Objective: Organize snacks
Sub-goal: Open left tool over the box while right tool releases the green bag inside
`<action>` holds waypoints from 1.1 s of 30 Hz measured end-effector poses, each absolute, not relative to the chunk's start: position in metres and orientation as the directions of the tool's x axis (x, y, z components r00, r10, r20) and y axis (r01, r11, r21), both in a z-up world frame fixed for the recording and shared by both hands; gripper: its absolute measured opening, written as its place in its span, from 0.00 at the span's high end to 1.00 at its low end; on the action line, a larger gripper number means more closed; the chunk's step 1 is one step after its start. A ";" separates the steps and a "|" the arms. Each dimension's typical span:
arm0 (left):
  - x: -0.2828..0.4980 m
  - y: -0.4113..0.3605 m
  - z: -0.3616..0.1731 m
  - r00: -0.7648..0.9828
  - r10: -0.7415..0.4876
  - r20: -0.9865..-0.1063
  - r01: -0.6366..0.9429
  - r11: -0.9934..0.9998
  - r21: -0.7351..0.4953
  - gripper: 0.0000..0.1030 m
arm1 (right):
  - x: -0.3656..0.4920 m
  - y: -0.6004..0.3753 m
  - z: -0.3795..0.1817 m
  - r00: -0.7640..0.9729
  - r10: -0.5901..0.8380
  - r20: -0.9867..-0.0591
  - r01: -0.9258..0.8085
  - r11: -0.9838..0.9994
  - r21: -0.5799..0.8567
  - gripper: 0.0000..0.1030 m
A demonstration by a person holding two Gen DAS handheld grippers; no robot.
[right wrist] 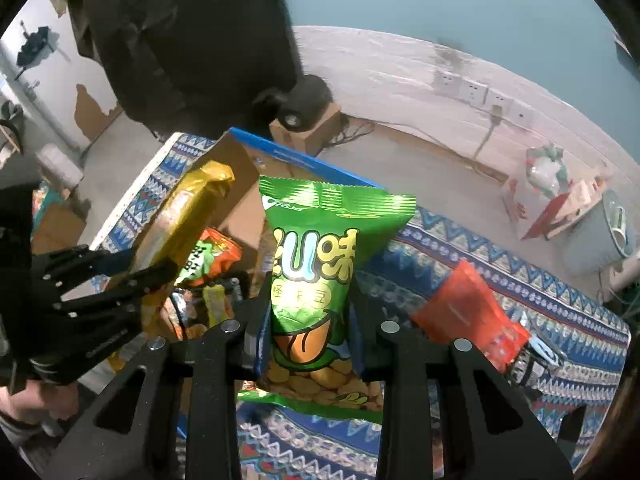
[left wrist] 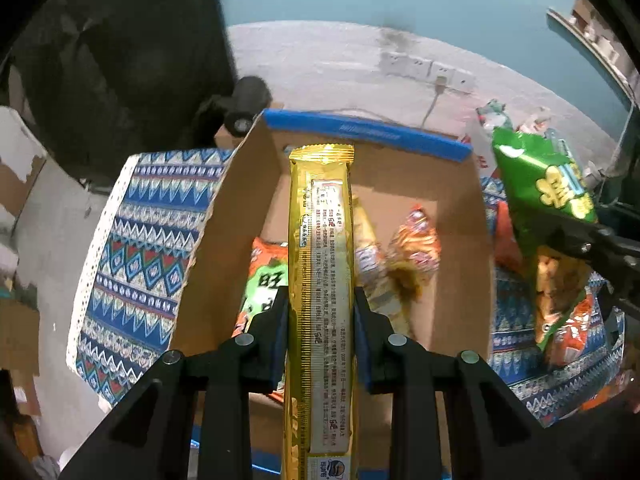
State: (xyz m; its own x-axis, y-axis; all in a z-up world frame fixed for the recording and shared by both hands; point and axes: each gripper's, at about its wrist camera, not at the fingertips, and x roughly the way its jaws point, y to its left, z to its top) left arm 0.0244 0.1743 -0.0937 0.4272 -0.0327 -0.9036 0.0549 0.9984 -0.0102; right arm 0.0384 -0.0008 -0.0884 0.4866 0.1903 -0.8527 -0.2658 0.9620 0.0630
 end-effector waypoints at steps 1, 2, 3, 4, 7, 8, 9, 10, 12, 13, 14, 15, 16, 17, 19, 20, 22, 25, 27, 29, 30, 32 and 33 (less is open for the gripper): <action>0.025 0.178 -0.098 0.418 -0.027 -0.908 0.049 0.999 -0.007 0.72 | 0.040 0.002 -0.090 0.482 0.194 -0.855 -0.269 0.961 0.067 0.71; 0.026 0.180 -0.101 0.414 -0.022 -0.910 0.043 0.999 -0.005 0.72 | 0.042 0.005 -0.093 0.475 0.198 -0.857 -0.272 0.960 0.071 0.71; 0.026 0.182 -0.103 0.410 -0.018 -0.912 0.038 0.999 -0.003 0.72 | 0.043 0.007 -0.094 0.471 0.200 -0.859 -0.273 0.959 0.074 0.71; 0.027 0.185 -0.106 0.406 -0.016 -0.914 0.033 0.999 -0.002 0.72 | 0.044 0.009 -0.095 0.468 0.202 -0.860 -0.274 0.959 0.076 0.71; 0.029 0.190 -0.111 0.393 -0.014 -0.919 0.019 1.000 -0.007 0.72 | 0.049 0.016 -0.099 0.458 0.210 -0.864 -0.279 0.956 0.084 0.71; 0.029 0.193 -0.113 0.386 -0.012 -0.922 0.011 1.000 -0.008 0.72 | 0.050 0.018 -0.099 0.455 0.211 -0.865 -0.282 0.956 0.085 0.71; 0.030 0.194 -0.115 0.383 -0.012 -0.924 0.007 1.000 -0.010 0.72 | 0.051 0.021 -0.100 0.453 0.214 -0.865 -0.284 0.955 0.087 0.71; 0.030 0.196 -0.115 0.381 -0.016 -0.924 0.002 1.000 -0.016 0.71 | 0.052 0.024 -0.101 0.452 0.217 -0.865 -0.286 0.954 0.090 0.71; 0.031 0.199 -0.116 0.376 -0.014 -0.927 -0.009 1.000 -0.018 0.71 | 0.054 0.030 -0.101 0.449 0.224 -0.865 -0.292 0.952 0.095 0.71; 0.031 0.200 -0.116 0.375 -0.009 -0.927 -0.013 1.000 -0.015 0.70 | 0.055 0.032 -0.101 0.447 0.227 -0.865 -0.296 0.950 0.097 0.71; 0.031 0.200 -0.116 0.373 -0.005 -0.928 -0.016 1.000 -0.012 0.67 | 0.056 0.034 -0.102 0.446 0.230 -0.865 -0.299 0.949 0.098 0.71; 0.031 0.201 -0.116 0.370 0.000 -0.929 -0.018 1.000 -0.008 0.64 | 0.057 0.037 -0.102 0.444 0.233 -0.865 -0.302 0.948 0.100 0.71; 0.030 0.203 -0.115 0.369 0.006 -0.929 -0.021 1.000 -0.002 0.57 | 0.058 0.039 -0.103 0.441 0.236 -0.866 -0.304 0.947 0.103 0.71; 0.029 0.204 -0.114 0.373 0.012 -0.928 -0.026 1.000 0.003 0.49 | 0.059 0.041 -0.104 0.439 0.239 -0.866 -0.306 0.946 0.106 0.71; 0.027 0.209 -0.109 0.381 0.030 -0.924 -0.045 0.999 0.013 0.38 | 0.062 0.045 -0.106 0.429 0.248 -0.868 -0.310 0.944 0.116 0.71; 0.026 0.212 -0.107 0.387 0.032 -0.922 -0.054 0.998 0.012 0.37 | 0.063 0.047 -0.107 0.425 0.253 -0.869 -0.311 0.942 0.121 0.71; 0.024 0.218 -0.104 0.393 0.029 -0.919 -0.065 0.998 0.003 0.37 | 0.066 0.052 -0.110 0.417 0.261 -0.871 -0.313 0.940 0.132 0.71; 0.022 0.224 -0.100 0.397 0.029 -0.917 -0.080 0.997 -0.003 0.37 | 0.071 0.056 -0.115 0.401 0.273 -0.874 -0.316 0.937 0.147 0.71; 0.022 0.227 -0.099 0.397 0.031 -0.917 -0.087 0.996 -0.004 0.37 | 0.074 0.060 -0.120 0.389 0.277 -0.879 -0.320 0.935 0.153 0.71; 0.020 0.229 -0.098 0.397 0.033 -0.917 -0.089 0.996 -0.003 0.36 | 0.076 0.063 -0.123 0.383 0.277 -0.881 -0.320 0.935 0.155 0.71; 0.019 0.229 -0.098 0.396 0.034 -0.918 -0.088 0.996 -0.001 0.35 | 0.077 0.065 -0.124 0.377 0.278 -0.883 -0.320 0.934 0.158 0.70; 0.018 0.229 -0.098 0.395 0.039 -0.918 -0.087 0.996 0.006 0.34 | 0.079 0.067 -0.126 0.373 0.286 -0.883 -0.324 0.932 0.165 0.68; 0.018 0.229 -0.098 0.394 0.042 -0.918 -0.085 0.996 0.009 0.34 | 0.080 0.068 -0.125 0.373 0.287 -0.882 -0.324 0.931 0.166 0.68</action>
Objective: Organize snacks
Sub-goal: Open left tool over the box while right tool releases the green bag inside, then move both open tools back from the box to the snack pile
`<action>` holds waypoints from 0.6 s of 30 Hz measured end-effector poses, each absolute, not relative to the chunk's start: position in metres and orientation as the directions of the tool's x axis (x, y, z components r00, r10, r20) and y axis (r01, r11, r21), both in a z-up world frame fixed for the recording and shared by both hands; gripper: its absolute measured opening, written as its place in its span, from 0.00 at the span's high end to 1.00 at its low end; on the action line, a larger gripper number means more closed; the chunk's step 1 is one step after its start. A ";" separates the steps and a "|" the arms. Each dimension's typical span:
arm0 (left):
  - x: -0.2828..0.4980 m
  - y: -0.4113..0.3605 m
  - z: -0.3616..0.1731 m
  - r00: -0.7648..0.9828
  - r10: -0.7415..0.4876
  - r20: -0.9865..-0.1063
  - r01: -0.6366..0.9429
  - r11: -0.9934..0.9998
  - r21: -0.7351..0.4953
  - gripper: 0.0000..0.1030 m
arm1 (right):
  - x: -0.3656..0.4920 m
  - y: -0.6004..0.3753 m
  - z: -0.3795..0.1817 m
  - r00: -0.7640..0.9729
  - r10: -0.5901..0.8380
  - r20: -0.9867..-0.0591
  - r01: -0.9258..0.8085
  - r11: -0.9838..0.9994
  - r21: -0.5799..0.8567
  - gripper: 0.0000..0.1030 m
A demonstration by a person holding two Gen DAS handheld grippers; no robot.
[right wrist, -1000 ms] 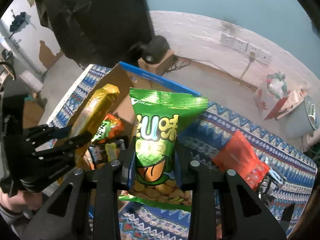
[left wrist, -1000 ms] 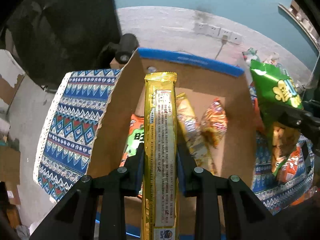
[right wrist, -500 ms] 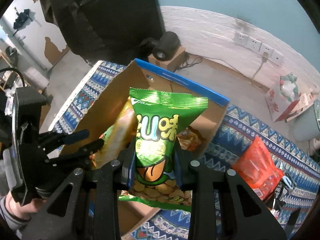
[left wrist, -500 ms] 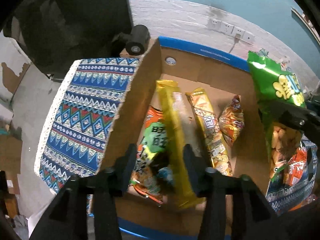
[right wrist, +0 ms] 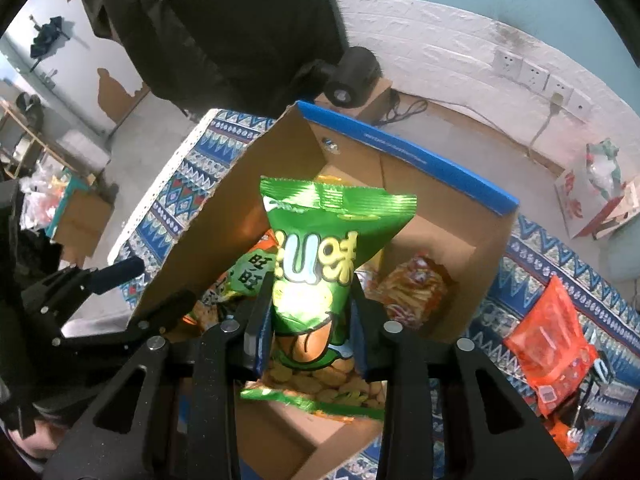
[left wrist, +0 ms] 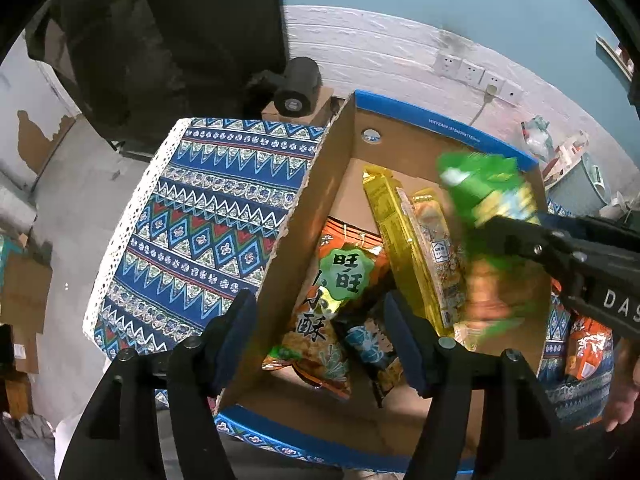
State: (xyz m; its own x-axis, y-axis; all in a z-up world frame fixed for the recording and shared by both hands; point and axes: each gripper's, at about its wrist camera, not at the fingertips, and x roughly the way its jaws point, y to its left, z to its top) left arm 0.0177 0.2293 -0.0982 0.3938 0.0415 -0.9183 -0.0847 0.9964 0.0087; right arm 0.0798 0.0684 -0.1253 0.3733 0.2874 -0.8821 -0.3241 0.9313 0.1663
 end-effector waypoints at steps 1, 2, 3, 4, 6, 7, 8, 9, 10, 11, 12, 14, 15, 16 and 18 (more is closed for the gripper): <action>0.018 0.229 -0.098 0.393 0.042 -0.919 -0.083 0.996 0.010 0.34 | 0.080 0.069 -0.124 0.374 0.289 -0.881 -0.325 0.931 0.167 0.68; 0.017 0.229 -0.098 0.392 0.042 -0.919 -0.082 0.997 0.010 0.33 | 0.080 0.069 -0.123 0.375 0.291 -0.880 -0.327 0.930 0.168 0.66; 0.017 0.228 -0.098 0.391 0.043 -0.919 -0.084 0.996 0.010 0.34 | 0.079 0.068 -0.122 0.380 0.291 -0.878 -0.327 0.930 0.167 0.59; 0.017 0.228 -0.098 0.390 0.041 -0.920 -0.085 0.996 0.008 0.33 | 0.079 0.068 -0.121 0.387 0.287 -0.876 -0.324 0.932 0.163 0.51; 0.019 0.225 -0.098 0.388 0.030 -0.921 -0.079 0.997 -0.001 0.33 | 0.077 0.064 -0.118 0.400 0.271 -0.875 -0.312 0.939 0.148 0.45; 0.019 0.222 -0.097 0.386 0.024 -0.922 -0.076 0.997 -0.005 0.33 | 0.076 0.061 -0.117 0.405 0.264 -0.875 -0.305 0.942 0.143 0.41; 0.019 0.219 -0.095 0.388 0.016 -0.922 -0.068 0.998 -0.011 0.33 | 0.074 0.059 -0.116 0.409 0.259 -0.875 -0.297 0.944 0.141 0.39; 0.019 0.216 -0.094 0.391 0.010 -0.920 -0.059 0.998 -0.015 0.33 | 0.073 0.055 -0.114 0.416 0.251 -0.874 -0.286 0.948 0.136 0.33; 0.019 0.211 -0.092 0.395 0.005 -0.919 -0.050 0.999 -0.016 0.33 | 0.071 0.052 -0.112 0.423 0.243 -0.873 -0.277 0.952 0.130 0.29; 0.018 0.206 -0.090 0.398 0.001 -0.917 -0.038 0.999 -0.015 0.33 | 0.069 0.048 -0.111 0.430 0.232 -0.872 -0.269 0.955 0.121 0.28; 0.018 0.202 -0.089 0.401 -0.002 -0.916 -0.028 0.999 -0.015 0.33 | 0.066 0.043 -0.109 0.438 0.219 -0.872 -0.260 0.959 0.110 0.26; 0.017 0.192 -0.086 0.405 -0.008 -0.914 -0.003 1.000 -0.010 0.33 | 0.062 0.036 -0.107 0.446 0.198 -0.873 -0.246 0.965 0.093 0.24; 0.016 0.188 -0.084 0.408 -0.005 -0.913 0.007 1.000 -0.003 0.33 | 0.059 0.031 -0.106 0.449 0.187 -0.874 -0.237 0.968 0.086 0.23; 0.015 0.184 -0.083 0.413 -0.003 -0.911 0.016 1.000 0.004 0.32 | 0.056 0.027 -0.105 0.451 0.180 -0.874 -0.230 0.970 0.081 0.22; 0.014 0.177 -0.080 0.418 -0.004 -0.908 0.029 1.000 0.009 0.27 | 0.049 0.017 -0.103 0.457 0.161 -0.875 -0.216 0.974 0.066 0.21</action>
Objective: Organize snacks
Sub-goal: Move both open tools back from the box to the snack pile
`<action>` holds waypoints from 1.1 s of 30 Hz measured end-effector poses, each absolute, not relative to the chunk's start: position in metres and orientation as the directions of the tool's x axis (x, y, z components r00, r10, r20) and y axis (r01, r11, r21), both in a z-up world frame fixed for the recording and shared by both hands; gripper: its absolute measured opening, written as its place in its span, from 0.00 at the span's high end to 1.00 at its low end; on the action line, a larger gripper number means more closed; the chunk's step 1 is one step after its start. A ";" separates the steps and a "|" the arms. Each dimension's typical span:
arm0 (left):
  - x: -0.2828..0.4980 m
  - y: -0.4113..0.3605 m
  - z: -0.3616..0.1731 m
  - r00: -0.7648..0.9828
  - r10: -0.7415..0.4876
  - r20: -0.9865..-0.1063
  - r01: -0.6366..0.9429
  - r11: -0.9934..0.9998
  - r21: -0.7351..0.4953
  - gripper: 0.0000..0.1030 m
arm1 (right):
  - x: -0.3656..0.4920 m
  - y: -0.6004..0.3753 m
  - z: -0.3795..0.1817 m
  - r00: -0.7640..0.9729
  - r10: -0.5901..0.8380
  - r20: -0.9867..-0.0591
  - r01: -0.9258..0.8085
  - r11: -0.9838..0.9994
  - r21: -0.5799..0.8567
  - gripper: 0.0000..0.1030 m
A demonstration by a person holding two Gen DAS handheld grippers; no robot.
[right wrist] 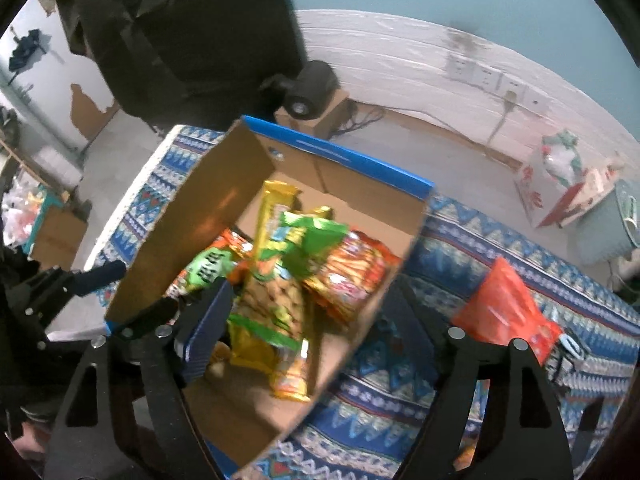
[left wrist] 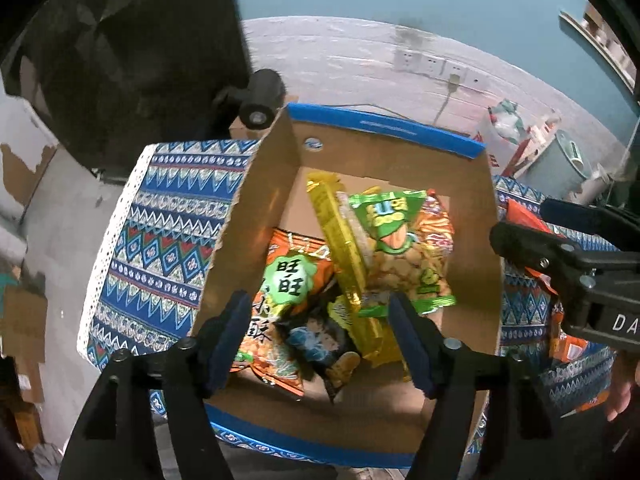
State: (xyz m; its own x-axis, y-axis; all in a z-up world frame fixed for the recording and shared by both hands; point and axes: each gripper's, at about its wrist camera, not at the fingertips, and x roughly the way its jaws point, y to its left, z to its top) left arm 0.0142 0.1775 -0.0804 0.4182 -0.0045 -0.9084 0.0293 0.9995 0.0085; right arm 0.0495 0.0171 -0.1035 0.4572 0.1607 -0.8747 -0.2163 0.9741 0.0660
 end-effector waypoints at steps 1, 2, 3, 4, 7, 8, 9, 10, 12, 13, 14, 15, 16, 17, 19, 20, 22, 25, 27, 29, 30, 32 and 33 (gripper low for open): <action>0.014 0.175 -0.079 0.420 -0.011 -0.908 0.036 0.999 0.005 0.27 | 0.047 0.013 -0.102 0.460 0.152 -0.875 -0.211 0.976 0.058 0.21; 0.013 0.171 -0.078 0.418 -0.022 -0.908 0.044 0.999 -0.004 0.27 | 0.044 0.009 -0.101 0.463 0.142 -0.875 -0.204 0.978 0.051 0.21; 0.013 0.168 -0.078 0.415 -0.035 -0.909 0.050 0.999 -0.015 0.27 | 0.041 0.004 -0.099 0.467 0.132 -0.874 -0.193 0.980 0.046 0.21; 0.012 0.166 -0.077 0.412 -0.043 -0.910 0.055 0.998 -0.023 0.27 | 0.038 -0.001 -0.098 0.470 0.128 -0.873 -0.185 0.982 0.044 0.20; 0.010 0.155 -0.079 0.400 -0.064 -0.914 0.073 0.997 -0.037 0.27 | 0.029 -0.016 -0.094 0.479 0.109 -0.871 -0.156 0.987 0.038 0.20; 0.009 0.149 -0.080 0.397 -0.066 -0.916 0.085 0.996 -0.036 0.27 | 0.027 -0.021 -0.094 0.480 0.103 -0.871 -0.147 0.989 0.035 0.20; 0.008 0.146 -0.080 0.395 -0.067 -0.916 0.091 0.995 -0.034 0.27 | 0.023 -0.028 -0.094 0.481 0.094 -0.872 -0.136 0.990 0.032 0.20; 0.007 0.141 -0.081 0.392 -0.069 -0.917 0.100 0.994 -0.032 0.27 | 0.020 -0.032 -0.094 0.480 0.089 -0.873 -0.129 0.991 0.030 0.20; 0.005 0.132 -0.083 0.382 -0.077 -0.921 0.118 0.992 -0.034 0.27 | 0.013 -0.044 -0.094 0.481 0.074 -0.874 -0.110 0.994 0.024 0.20; 0.004 0.126 -0.084 0.375 -0.083 -0.923 0.127 0.991 -0.038 0.27 | 0.010 -0.049 -0.095 0.480 0.069 -0.875 -0.103 0.994 0.022 0.20; 0.004 0.123 -0.085 0.371 -0.088 -0.924 0.133 0.990 -0.041 0.27 | 0.007 -0.056 -0.096 0.478 0.063 -0.876 -0.095 0.995 0.019 0.20; 0.003 0.119 -0.085 0.368 -0.093 -0.925 0.139 0.989 -0.044 0.27 | 0.003 -0.061 -0.096 0.477 0.057 -0.877 -0.087 0.996 0.017 0.20; 0.002 0.114 -0.085 0.364 -0.098 -0.926 0.145 0.988 -0.047 0.27 | 0.000 -0.067 -0.097 0.474 0.052 -0.879 -0.079 0.997 0.016 0.20; 0.002 0.109 -0.084 0.360 -0.103 -0.927 0.154 0.987 -0.050 0.27 | -0.003 -0.071 -0.098 0.472 0.048 -0.880 -0.073 0.997 0.016 0.20; 0.001 0.100 -0.083 0.359 -0.110 -0.927 0.168 0.984 -0.052 0.27 | -0.010 -0.083 -0.100 0.468 0.040 -0.883 -0.054 0.998 0.017 0.20; 0.000 0.094 -0.081 0.361 -0.112 -0.926 0.178 0.983 -0.049 0.27 | -0.013 -0.091 -0.101 0.466 0.034 -0.884 -0.041 0.999 0.017 0.20; -0.001 0.083 -0.078 0.363 -0.115 -0.925 0.199 0.979 -0.044 0.27 | -0.018 -0.102 -0.103 0.463 0.027 -0.886 -0.023 1.000 0.019 0.20; -0.003 0.067 -0.076 0.364 -0.118 -0.924 0.225 0.974 -0.036 0.27 | -0.026 -0.122 -0.107 0.455 0.013 -0.890 0.013 1.000 0.022 0.20; -0.005 0.057 -0.076 0.364 -0.120 -0.924 0.241 0.970 -0.031 0.27 | -0.032 -0.136 -0.110 0.450 0.003 -0.893 0.038 0.999 0.022 0.20; -0.006 0.047 -0.078 0.362 -0.115 -0.925 0.253 0.967 -0.022 0.26 | -0.036 -0.148 -0.115 0.444 -0.012 -0.896 0.060 0.998 0.016 0.20; -0.007 0.042 -0.080 0.357 -0.115 -0.927 0.260 0.965 -0.020 0.26 | -0.040 -0.156 -0.119 0.437 -0.026 -0.899 0.078 0.997 0.009 0.20; -0.010 0.030 -0.086 0.337 -0.122 -0.934 0.284 0.959 -0.022 0.26 | -0.044 -0.169 -0.129 0.419 -0.040 -0.907 0.109 0.994 0.006 0.20; -0.011 0.025 -0.089 0.326 -0.124 -0.937 0.294 0.955 -0.024 0.26 | -0.047 -0.174 -0.133 0.409 -0.043 -0.911 0.121 0.993 0.008 0.20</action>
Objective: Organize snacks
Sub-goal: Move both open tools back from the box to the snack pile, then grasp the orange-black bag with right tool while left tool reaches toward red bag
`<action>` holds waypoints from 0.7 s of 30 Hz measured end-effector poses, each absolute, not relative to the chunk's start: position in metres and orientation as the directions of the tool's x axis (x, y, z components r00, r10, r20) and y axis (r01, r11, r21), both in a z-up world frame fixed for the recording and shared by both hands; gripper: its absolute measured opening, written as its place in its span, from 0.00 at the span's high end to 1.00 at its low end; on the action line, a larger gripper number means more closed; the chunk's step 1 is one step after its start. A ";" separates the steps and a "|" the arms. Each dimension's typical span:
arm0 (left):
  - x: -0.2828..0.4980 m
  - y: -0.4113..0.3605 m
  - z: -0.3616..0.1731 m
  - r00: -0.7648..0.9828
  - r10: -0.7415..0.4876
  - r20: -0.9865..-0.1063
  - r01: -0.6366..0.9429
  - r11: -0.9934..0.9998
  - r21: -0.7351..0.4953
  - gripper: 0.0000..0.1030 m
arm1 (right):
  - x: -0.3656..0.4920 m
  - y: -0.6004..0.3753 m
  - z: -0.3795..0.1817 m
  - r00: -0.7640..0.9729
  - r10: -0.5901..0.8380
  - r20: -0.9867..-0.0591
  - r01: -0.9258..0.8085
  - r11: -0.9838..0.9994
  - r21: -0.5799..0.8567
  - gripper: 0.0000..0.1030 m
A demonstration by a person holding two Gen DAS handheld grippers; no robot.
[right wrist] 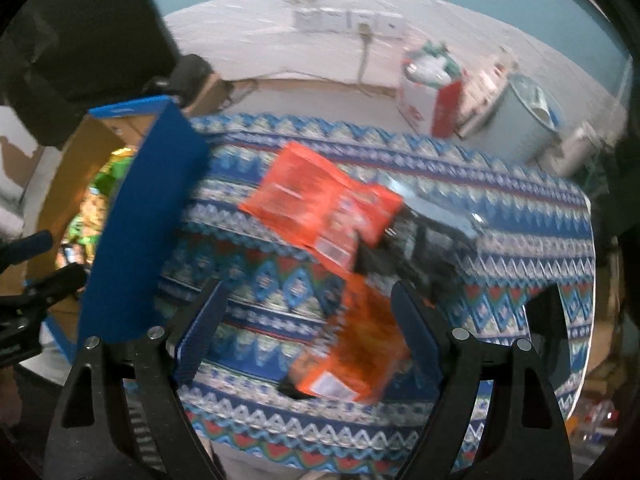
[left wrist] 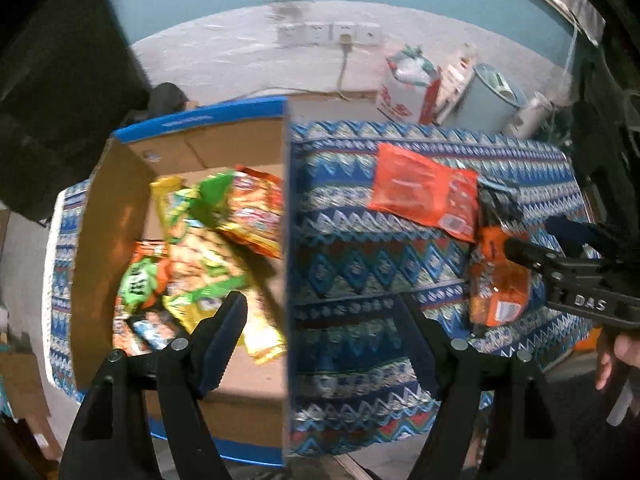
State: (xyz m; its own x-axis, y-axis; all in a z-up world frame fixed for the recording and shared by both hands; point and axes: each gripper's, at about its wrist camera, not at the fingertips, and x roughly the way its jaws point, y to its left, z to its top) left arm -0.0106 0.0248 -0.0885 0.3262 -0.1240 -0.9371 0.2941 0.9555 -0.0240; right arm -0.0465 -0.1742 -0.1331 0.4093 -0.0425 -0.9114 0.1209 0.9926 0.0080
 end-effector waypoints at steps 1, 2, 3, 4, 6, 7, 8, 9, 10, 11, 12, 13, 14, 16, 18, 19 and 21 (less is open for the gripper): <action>-0.011 0.019 -0.091 0.316 -0.126 -0.941 0.303 0.953 -0.026 0.26 | -0.048 -0.179 -0.137 0.402 -0.045 -0.915 0.127 0.992 0.008 0.20; -0.012 0.013 -0.095 0.306 -0.127 -0.943 0.309 0.951 -0.028 0.26 | -0.050 -0.184 -0.141 0.394 -0.050 -0.918 0.137 0.991 0.005 0.20; -0.013 0.007 -0.098 0.296 -0.130 -0.946 0.320 0.947 -0.030 0.26 | -0.052 -0.189 -0.145 0.387 -0.058 -0.920 0.149 0.989 0.000 0.20; -0.014 0.002 -0.100 0.290 -0.131 -0.948 0.329 0.944 -0.030 0.26 | -0.053 -0.193 -0.148 0.383 -0.062 -0.922 0.159 0.987 0.000 0.20; -0.014 -0.008 -0.104 0.285 -0.127 -0.950 0.347 0.938 -0.021 0.26 | -0.055 -0.203 -0.156 0.370 -0.050 -0.928 0.180 0.984 0.018 0.20; -0.014 -0.013 -0.106 0.286 -0.124 -0.950 0.356 0.935 -0.015 0.26 | -0.056 -0.207 -0.160 0.363 -0.041 -0.931 0.191 0.981 0.031 0.20; -0.014 -0.017 -0.109 0.285 -0.121 -0.951 0.362 0.932 -0.011 0.26 | -0.056 -0.209 -0.163 0.357 -0.036 -0.933 0.199 0.979 0.038 0.20; -0.014 -0.020 -0.111 0.282 -0.119 -0.952 0.366 0.930 -0.007 0.26 | -0.057 -0.213 -0.167 0.349 -0.028 -0.937 0.209 0.977 0.048 0.20; -0.014 -0.023 -0.116 0.277 -0.111 -0.955 0.371 0.929 0.000 0.25 | -0.058 -0.215 -0.170 0.345 -0.024 -0.938 0.214 0.975 0.054 0.20; -0.013 -0.025 -0.119 0.272 -0.106 -0.956 0.372 0.928 0.003 0.25 | -0.058 -0.216 -0.173 0.341 -0.021 -0.940 0.219 0.974 0.058 0.20; -0.013 -0.027 -0.122 0.266 -0.103 -0.958 0.373 0.928 0.004 0.25 | -0.058 -0.217 -0.177 0.333 -0.021 -0.943 0.224 0.973 0.058 0.20; -0.012 -0.029 -0.127 0.257 -0.100 -0.961 0.373 0.928 0.003 0.25 | -0.059 -0.218 -0.180 0.326 -0.020 -0.945 0.226 0.972 0.058 0.20; -0.011 -0.031 -0.131 0.245 -0.097 -0.965 0.375 0.927 0.002 0.26 | -0.058 -0.218 -0.184 0.319 -0.018 -0.947 0.227 0.972 0.058 0.20; -0.010 -0.034 -0.139 0.226 -0.090 -0.970 0.376 0.927 0.002 0.25 | -0.057 -0.220 -0.191 0.310 -0.009 -0.951 0.234 0.970 0.068 0.20; -0.008 -0.036 -0.143 0.219 -0.087 -0.972 0.377 0.926 0.002 0.25 | -0.054 -0.219 -0.199 0.298 -0.004 -0.955 0.236 0.969 0.069 0.20; -0.007 -0.038 -0.146 0.216 -0.085 -0.973 0.379 0.926 0.003 0.26 | -0.052 -0.219 -0.203 0.292 -0.006 -0.956 0.235 0.970 0.066 0.20; -0.006 -0.040 -0.149 0.213 -0.077 -0.974 0.379 0.925 0.009 0.25 | -0.050 -0.218 -0.210 0.281 -0.010 -0.960 0.230 0.971 0.058 0.20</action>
